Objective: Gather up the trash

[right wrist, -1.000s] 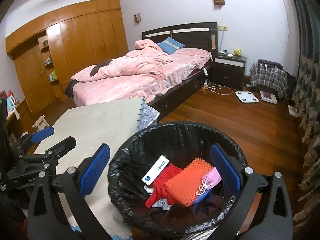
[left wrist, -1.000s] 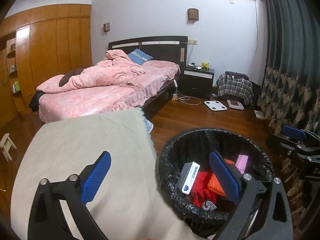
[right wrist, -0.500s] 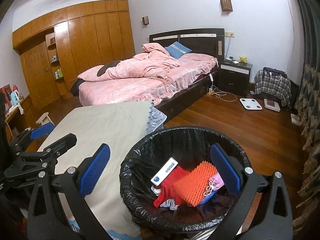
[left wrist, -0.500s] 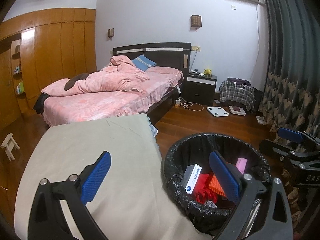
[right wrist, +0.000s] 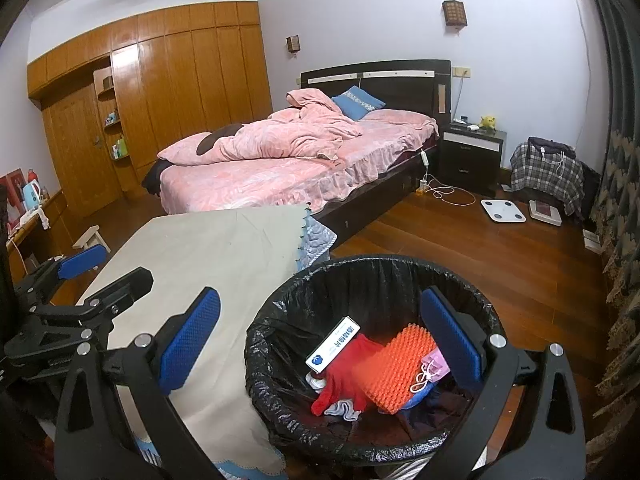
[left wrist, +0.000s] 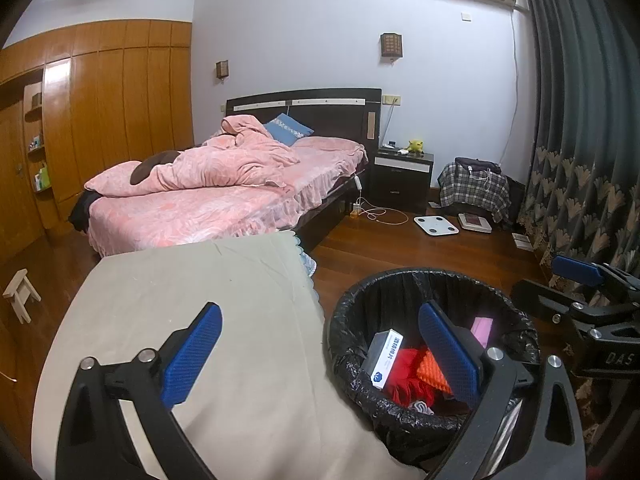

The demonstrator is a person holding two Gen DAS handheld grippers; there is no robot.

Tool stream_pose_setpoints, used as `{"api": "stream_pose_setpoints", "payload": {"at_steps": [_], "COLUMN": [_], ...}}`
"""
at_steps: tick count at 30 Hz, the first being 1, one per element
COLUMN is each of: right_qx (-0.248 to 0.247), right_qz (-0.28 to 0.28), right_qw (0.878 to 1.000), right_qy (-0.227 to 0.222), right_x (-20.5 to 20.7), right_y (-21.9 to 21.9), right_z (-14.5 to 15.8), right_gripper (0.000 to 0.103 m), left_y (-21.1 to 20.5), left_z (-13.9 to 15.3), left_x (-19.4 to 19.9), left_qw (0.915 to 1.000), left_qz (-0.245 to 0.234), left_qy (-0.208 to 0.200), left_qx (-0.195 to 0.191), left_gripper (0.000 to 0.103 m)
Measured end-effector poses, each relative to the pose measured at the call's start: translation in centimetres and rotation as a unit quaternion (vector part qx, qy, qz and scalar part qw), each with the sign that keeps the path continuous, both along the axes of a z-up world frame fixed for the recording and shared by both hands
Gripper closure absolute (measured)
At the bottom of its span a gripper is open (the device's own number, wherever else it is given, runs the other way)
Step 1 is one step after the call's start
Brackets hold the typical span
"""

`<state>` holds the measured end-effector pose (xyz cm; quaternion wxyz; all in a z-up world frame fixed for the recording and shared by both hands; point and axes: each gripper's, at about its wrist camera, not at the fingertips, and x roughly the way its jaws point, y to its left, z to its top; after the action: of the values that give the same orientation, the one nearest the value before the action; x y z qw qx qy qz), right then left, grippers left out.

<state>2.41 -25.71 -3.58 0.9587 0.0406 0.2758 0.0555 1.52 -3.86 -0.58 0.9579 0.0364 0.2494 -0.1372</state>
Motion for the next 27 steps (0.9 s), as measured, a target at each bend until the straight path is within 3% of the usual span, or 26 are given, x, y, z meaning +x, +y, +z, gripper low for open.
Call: {"api": "stream_pose_setpoints", "payload": {"at_steps": [27], "right_qx": [-0.001], "right_qz": [0.001], "right_qw": [1.0], "right_qy": [-0.002], "right_x": [-0.05], "right_y": [-0.07], "right_z": [0.03], "right_gripper": [0.005], "left_y": [0.07], "left_z": [0.1], "left_x": [-0.03], "left_qw": [1.0], "left_qz": [0.001], "left_qy": [0.001], "left_qx": [0.0], "left_gripper": [0.006]}}
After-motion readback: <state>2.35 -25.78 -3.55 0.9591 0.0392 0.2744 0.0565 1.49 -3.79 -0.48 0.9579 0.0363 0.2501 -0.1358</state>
